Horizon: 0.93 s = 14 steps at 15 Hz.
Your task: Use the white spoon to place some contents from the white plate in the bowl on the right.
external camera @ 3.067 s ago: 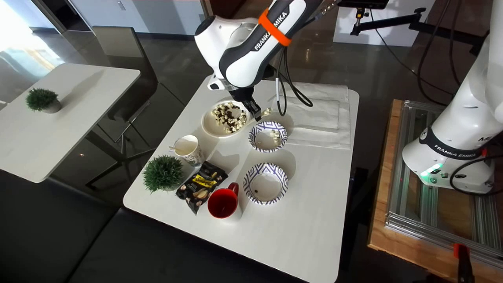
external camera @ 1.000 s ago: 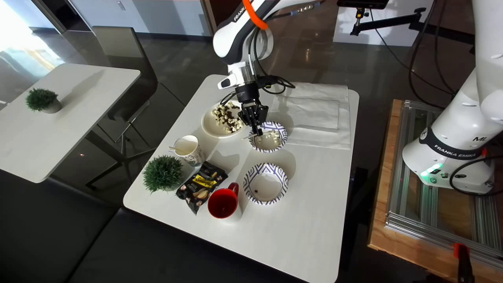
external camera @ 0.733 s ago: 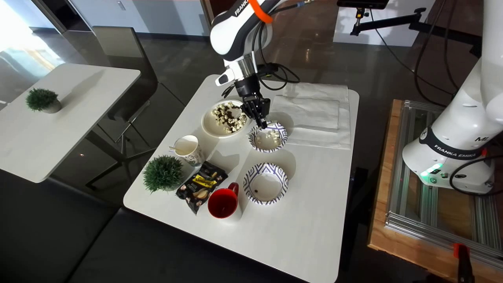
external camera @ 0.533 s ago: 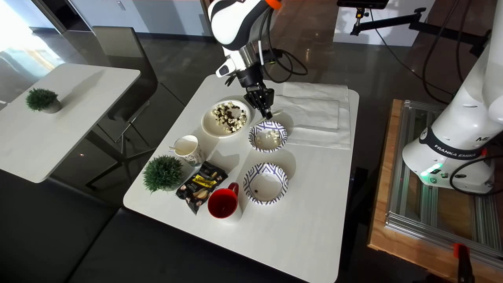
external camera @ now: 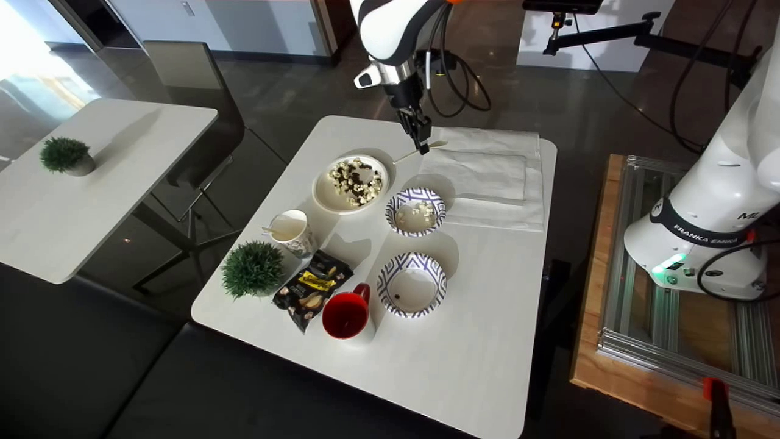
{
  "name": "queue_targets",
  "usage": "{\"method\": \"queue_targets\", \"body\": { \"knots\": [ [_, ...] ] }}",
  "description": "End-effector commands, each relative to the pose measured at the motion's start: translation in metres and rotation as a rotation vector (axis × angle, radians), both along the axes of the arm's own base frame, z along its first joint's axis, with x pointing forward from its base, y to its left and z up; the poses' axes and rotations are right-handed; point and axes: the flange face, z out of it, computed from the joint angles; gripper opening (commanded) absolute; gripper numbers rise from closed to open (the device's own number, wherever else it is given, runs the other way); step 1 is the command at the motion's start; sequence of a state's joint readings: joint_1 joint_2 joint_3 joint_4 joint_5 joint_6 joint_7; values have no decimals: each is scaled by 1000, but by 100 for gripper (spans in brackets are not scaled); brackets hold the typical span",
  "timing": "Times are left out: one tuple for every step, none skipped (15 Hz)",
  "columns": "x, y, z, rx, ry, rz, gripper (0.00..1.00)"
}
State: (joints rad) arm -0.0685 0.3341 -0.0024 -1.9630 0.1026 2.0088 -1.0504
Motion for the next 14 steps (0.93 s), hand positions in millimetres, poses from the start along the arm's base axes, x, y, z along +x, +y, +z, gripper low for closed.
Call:
{"method": "queue_targets", "body": {
  "knots": [
    [-6, -18, -23, -107, -68, -148, 4],
    [-7, -23, -27, -126, -87, -198, 4],
    [-9, -26, -30, -147, -100, -247, 4],
    [-10, -31, -32, -169, -109, -295, 4],
    [-11, -35, -34, -193, -116, -343, 4],
    [-12, -39, -36, -217, -120, -390, 4],
    [-13, -43, -38, -243, -123, -438, 4],
    [-14, -47, -40, -269, -123, -485, 4],
    [-15, -50, -41, -297, -124, -531, 4],
    [-15, -51, -42, -327, -123, -578, 4],
    [-16, -50, -45, -361, -120, -620, 4],
    [-16, -49, -47, -395, -114, -662, 4],
    [-13, -53, -43, -332, -103, -597, 4],
    [-14, -52, -44, -340, -102, -607, 14]
  ]
}}
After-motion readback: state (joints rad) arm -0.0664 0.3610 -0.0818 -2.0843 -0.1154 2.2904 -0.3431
